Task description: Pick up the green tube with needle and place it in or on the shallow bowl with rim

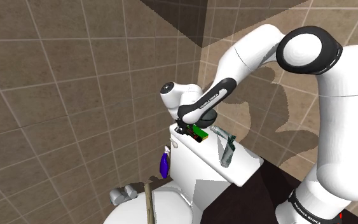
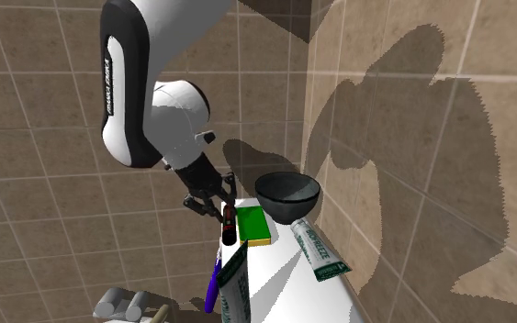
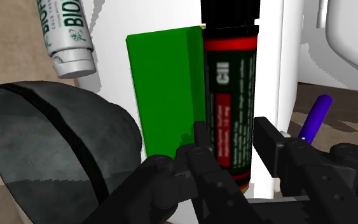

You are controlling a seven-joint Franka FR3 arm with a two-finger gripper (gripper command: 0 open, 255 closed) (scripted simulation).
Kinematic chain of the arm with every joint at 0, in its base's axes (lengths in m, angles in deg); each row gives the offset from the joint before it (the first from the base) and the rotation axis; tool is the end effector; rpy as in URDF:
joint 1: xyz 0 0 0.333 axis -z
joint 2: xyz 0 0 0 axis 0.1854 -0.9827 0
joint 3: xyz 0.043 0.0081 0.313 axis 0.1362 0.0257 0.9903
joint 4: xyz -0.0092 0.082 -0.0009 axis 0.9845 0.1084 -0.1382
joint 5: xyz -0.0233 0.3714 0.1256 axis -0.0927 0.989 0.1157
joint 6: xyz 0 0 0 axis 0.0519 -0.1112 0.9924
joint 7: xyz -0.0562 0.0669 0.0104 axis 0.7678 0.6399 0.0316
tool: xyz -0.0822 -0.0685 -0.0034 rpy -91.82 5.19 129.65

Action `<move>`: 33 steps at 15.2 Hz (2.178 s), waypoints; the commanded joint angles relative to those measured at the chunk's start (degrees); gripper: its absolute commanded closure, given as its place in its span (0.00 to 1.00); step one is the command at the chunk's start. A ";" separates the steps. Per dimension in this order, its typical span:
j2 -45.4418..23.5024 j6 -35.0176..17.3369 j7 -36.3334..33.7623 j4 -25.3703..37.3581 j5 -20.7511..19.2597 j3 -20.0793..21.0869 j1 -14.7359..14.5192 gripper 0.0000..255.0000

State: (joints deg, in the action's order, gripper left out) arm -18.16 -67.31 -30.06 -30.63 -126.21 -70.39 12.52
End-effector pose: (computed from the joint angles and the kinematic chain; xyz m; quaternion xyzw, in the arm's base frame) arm 0.5797 0.1061 0.2273 0.9695 -0.0124 -0.0036 0.2446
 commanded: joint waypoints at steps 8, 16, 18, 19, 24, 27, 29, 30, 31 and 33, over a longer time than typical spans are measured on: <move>4.79 3.94 3.57 0.30 3.08 1.26 0.62 1.00; 8.61 7.70 6.75 1.31 5.61 2.09 1.02 1.00; 9.49 8.69 7.53 1.69 6.20 2.27 1.09 1.00; 9.91 9.20 7.92 1.90 6.49 2.35 1.12 1.00; 11.88 11.78 9.83 3.14 7.84 2.70 1.24 1.00; 12.83 13.19 10.81 3.92 8.49 2.86 1.28 1.00; 12.91 12.14 13.10 4.05 8.11 1.77 2.86 1.00; 12.87 11.63 14.24 4.21 7.92 1.23 3.64 1.00; 12.78 11.15 15.39 4.44 7.73 0.69 4.41 1.00; 12.44 10.23 17.68 5.11 7.38 -0.38 5.92 1.00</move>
State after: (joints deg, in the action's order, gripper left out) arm -5.45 -56.63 -13.70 -26.03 -118.62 -70.20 17.64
